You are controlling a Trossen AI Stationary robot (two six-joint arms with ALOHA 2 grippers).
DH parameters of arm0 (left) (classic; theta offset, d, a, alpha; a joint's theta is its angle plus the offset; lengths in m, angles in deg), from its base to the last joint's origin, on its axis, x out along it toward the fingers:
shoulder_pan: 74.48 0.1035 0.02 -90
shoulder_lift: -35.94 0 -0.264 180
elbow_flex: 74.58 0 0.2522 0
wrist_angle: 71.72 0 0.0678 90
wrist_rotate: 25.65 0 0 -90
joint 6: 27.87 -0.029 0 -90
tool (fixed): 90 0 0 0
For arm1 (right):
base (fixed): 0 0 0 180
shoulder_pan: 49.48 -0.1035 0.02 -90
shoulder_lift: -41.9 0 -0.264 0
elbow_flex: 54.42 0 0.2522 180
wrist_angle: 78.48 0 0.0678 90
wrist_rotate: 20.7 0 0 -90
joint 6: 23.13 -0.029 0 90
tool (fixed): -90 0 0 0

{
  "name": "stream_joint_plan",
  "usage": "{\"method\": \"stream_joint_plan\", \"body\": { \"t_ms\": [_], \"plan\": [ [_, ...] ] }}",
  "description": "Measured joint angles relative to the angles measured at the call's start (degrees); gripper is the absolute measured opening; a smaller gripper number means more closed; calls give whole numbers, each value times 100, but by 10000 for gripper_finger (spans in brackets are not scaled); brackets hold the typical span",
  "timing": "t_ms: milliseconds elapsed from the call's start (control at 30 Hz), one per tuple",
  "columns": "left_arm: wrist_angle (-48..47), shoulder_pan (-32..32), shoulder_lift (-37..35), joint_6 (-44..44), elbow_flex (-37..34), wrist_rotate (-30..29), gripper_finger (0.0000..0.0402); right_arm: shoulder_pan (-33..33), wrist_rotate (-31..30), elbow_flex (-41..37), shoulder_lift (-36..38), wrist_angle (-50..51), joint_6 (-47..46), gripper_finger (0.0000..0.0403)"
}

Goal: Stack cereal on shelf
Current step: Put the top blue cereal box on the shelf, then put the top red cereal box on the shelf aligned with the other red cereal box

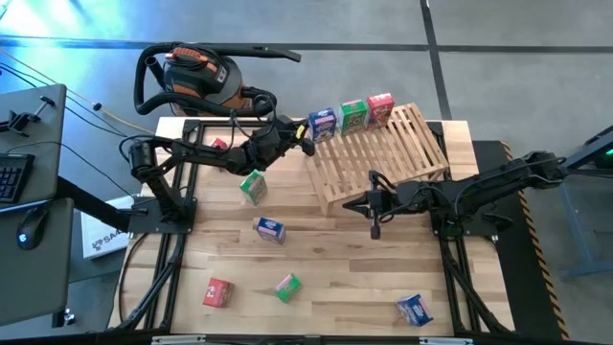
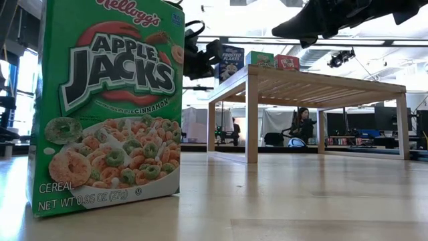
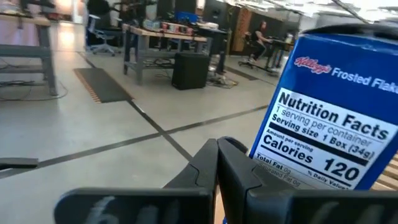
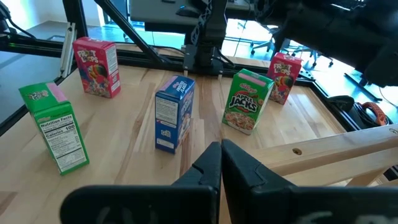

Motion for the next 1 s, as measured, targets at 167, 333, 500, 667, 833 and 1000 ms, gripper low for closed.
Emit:
{"method": "stream_joint_plan", "body": {
  "t_ms": [167,333,500,667,833,1000],
  "plan": [
    [-25,-2,230,-185,271,52,0,0,0,0,0,-3,-1,0],
    [-36,-2,298,-171,332,-15,0,0,-11,0,0,3,0,0],
    [-335,-46,101,-473,337,-274,0,0,-11,0,0,15,0,0],
    [-611,-90,-364,-668,7,119,0,0,-54,0,0,86,2,0],
    [-164,-103,-976,-810,-779,1030,0,-7,-157,-9,0,125,7,0],
    [-300,-105,-1536,-481,-1208,1286,1,-7,-159,-13,0,14,53,0]
  ]
}}
